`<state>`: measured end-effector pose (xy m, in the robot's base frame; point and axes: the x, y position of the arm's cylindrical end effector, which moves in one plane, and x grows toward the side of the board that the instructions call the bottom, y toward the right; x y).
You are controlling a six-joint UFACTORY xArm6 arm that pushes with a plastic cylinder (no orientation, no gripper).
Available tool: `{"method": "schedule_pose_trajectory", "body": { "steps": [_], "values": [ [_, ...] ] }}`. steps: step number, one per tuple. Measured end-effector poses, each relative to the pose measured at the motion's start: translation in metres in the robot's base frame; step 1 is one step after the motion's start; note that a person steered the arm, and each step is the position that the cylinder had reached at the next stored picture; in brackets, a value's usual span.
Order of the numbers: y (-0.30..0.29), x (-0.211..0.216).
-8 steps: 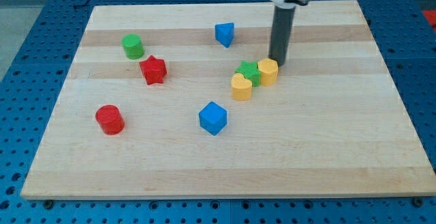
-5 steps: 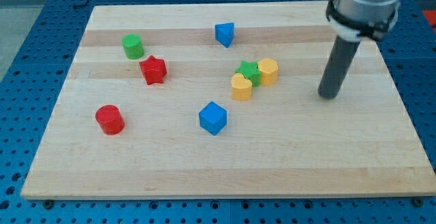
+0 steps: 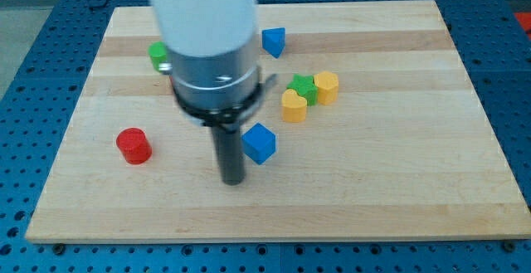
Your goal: Move the blue cube below the yellow heart
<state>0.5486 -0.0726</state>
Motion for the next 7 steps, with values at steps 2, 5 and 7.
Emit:
{"method": "schedule_pose_trajectory", "body": {
  "steps": [2, 5, 7],
  "values": [
    [0.006, -0.011],
    [0.081, -0.047],
    [0.024, -0.016]
  ]
}}
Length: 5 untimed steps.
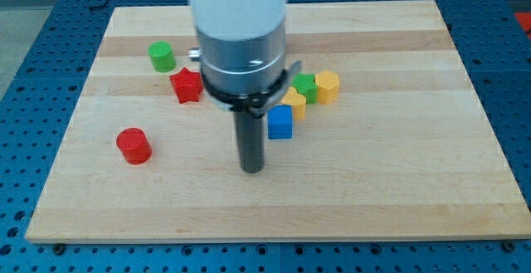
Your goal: Move the blue cube below the yellow heart
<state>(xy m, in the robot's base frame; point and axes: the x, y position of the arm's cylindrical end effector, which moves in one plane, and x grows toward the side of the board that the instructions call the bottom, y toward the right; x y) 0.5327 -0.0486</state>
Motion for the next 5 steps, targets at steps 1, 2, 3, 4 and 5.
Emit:
{"method": "schedule_pose_trajectory", "body": {
  "steps": [1, 2, 3, 4, 5],
  "values": [
    [-0.031, -0.011],
    [-0.035, -0.023],
    [-0.022, -0.023],
    [0.0, -0.025],
    [0.021, -0.032]
  ]
}}
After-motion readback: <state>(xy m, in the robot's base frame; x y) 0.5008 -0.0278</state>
